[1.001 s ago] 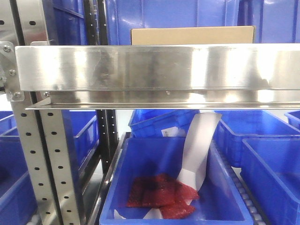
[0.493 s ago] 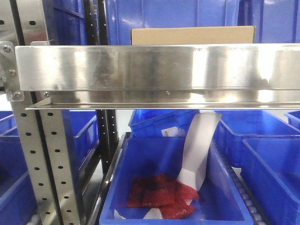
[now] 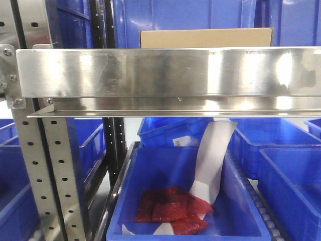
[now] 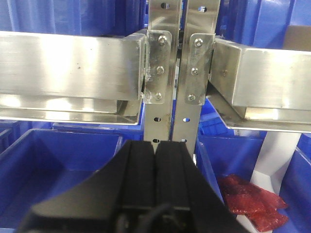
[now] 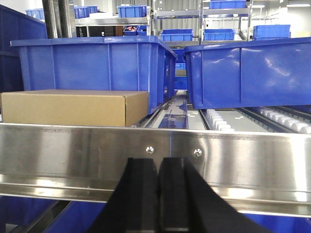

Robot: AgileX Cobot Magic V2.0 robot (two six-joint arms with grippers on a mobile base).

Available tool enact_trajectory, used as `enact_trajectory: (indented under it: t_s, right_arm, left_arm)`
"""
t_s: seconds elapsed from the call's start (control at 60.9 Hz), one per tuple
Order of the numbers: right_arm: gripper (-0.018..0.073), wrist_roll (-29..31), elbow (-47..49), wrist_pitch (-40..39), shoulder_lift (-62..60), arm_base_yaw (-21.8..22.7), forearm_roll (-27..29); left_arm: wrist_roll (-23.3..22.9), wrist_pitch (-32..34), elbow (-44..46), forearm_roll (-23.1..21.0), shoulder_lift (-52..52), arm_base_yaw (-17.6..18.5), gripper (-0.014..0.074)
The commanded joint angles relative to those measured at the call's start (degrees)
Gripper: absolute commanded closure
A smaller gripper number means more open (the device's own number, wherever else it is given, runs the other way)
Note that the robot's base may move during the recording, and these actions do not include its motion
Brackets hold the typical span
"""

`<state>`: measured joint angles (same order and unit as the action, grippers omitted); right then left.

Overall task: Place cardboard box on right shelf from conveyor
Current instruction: 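Withdraw the right gripper from the box on the shelf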

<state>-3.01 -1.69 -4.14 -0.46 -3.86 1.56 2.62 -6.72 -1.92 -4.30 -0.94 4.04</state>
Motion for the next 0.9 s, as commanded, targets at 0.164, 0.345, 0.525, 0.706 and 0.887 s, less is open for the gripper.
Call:
enact_trajectory:
  t_s: [0.164,0.345,0.525,0.706,0.887]
  right_arm:
    - [0.0508,0.1,0.22,-2.7,-1.2,0.26,-0.46]
    - [0.0508,0.1,0.22,-3.67,-1.2,0.26,-0.51]
    - [0.0508,0.1,0.22,-3.54,-1.2,0.26,-0.51]
    - [0.0508,0.1,0.22,-3.54,-1.2,0.26,-0.51]
    - [0.0508,0.1,0.22,-3.44,-1.2,0.26,-0.51]
  left_arm:
    - [0.01,4.83,-0.35,-0.47,-0.31,0.04,0.0712]
    - [0.01,4.83,-0.35,-0.47,-0.31,0.04,0.0713]
    - [0.01,4.83,-0.35,-0.47,-0.31,0.04,0.0713]
    - [0.01,4.83,-0.35,-0.47,-0.31,0.04,0.0713]
    - [0.01,4.83,-0.35,-0.47,-0.31,0.04,0.0713]
